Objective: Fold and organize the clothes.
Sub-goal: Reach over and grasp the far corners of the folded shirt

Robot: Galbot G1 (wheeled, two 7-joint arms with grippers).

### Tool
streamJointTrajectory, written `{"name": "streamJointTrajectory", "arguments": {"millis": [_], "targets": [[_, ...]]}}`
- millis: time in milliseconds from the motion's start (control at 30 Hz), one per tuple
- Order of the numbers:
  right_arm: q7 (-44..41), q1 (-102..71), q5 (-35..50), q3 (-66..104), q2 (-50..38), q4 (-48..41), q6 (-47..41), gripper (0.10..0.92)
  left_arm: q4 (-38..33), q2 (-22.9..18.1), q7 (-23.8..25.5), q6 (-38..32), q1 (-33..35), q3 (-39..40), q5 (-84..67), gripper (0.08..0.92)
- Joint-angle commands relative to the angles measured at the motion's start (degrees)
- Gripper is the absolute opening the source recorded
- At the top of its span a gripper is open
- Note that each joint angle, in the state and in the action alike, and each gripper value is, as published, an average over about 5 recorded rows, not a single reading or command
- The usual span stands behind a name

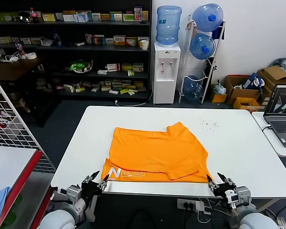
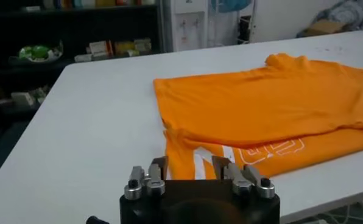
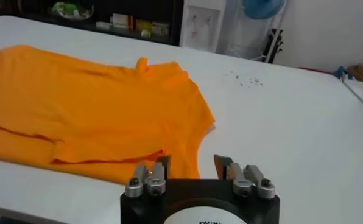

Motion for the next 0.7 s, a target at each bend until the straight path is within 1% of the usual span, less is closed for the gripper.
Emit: {"name": "streamJointTrajectory", "arguments": {"millis": [33, 200, 300, 367, 533, 700], "targets": [[-2.3, 10.4, 3.0, -1.1, -1.0, -6.7, 5.9, 0.624, 6.3, -3.0, 1.0, -2.1, -11.5, 2.4, 1.1, 0.588], [-6.2, 21.3, 4.0, -3.5, -0.2, -17.1, 7.3, 0.765, 15.8, -5.9, 1.6, -3.0, -21.9, 4.9, 1.1, 0.735], [-8.1, 27.8, 4.8, -4.9, 0.6, -22.6, 6.7, 0.812, 21.3, -7.2, 2.0, -3.1, -27.7, 6.9, 0.8, 0.799], [-8.9, 31.6, 5.3, -5.9, 1.4, -26.0, 5.9, 0.819, 24.8, -8.0, 2.0, -3.0, -31.2, 8.5, 0.3, 0.817], [-11.7, 41.9, 5.0, -9.1, 4.3, -37.1, 4.0, 0.822, 33.3, -10.7, 2.2, -3.0, -39.2, 12.4, 0.0, 0.822], [-14.4, 48.9, 3.9, -12.0, 6.8, -45.8, 4.0, 0.823, 41.6, -13.1, 2.9, -2.9, -45.3, 14.9, -0.3, 0.823]]}}
